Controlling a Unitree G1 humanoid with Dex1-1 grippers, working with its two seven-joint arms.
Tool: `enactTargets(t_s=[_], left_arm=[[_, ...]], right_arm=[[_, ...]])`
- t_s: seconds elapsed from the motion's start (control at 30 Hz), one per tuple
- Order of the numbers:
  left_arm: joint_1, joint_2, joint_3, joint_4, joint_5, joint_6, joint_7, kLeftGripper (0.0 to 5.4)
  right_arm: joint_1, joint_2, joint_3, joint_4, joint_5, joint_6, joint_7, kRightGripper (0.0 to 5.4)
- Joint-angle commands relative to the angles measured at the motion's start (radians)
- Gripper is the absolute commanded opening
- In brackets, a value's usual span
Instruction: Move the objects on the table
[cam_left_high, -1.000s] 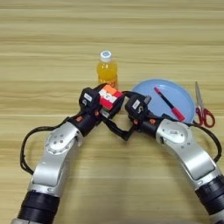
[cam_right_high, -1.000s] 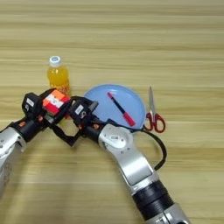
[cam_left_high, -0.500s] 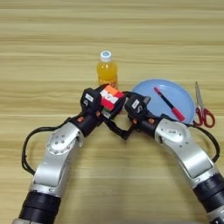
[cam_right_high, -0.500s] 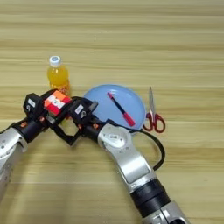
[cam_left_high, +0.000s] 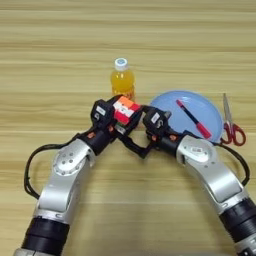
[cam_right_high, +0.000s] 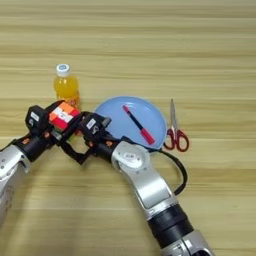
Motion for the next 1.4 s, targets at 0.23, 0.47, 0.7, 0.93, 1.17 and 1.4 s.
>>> enactTargets(t_s=[0.23,0.47,0.7,0.93,1.17,1.4], left_arm=[[0.001,0.0,-0.01,0.023,0.009,0.007,-0.007,3.26],[-0.003,-0.002,-0.006,0.034,0.009,0.003,-0.006,3.26],[-0.004,-0.002,-0.006,0.024,0.007,0.0,-0.005,3.26],[-0.005,-0.001,-0.005,0.022,0.01,-0.001,-0.002,3.26],[-0.011,0.002,0.005,0.024,0.013,0.003,0.01,4.07],[-0.011,0.003,0.01,0.013,0.008,0.001,0.007,4.73]], right_arm=[[-0.012,0.034,-0.002,-0.016,0.025,-0.014,0.016,3.71],[-0.012,0.037,-0.002,-0.019,0.025,-0.014,0.019,3.35],[-0.011,0.037,-0.002,-0.014,0.025,-0.015,0.022,3.35],[-0.013,0.037,-0.003,-0.009,0.025,-0.016,0.022,3.35],[-0.016,0.035,-0.009,-0.003,0.019,-0.019,0.014,3.34],[-0.022,0.027,-0.021,0.012,0.007,-0.025,0.001,3.34]])
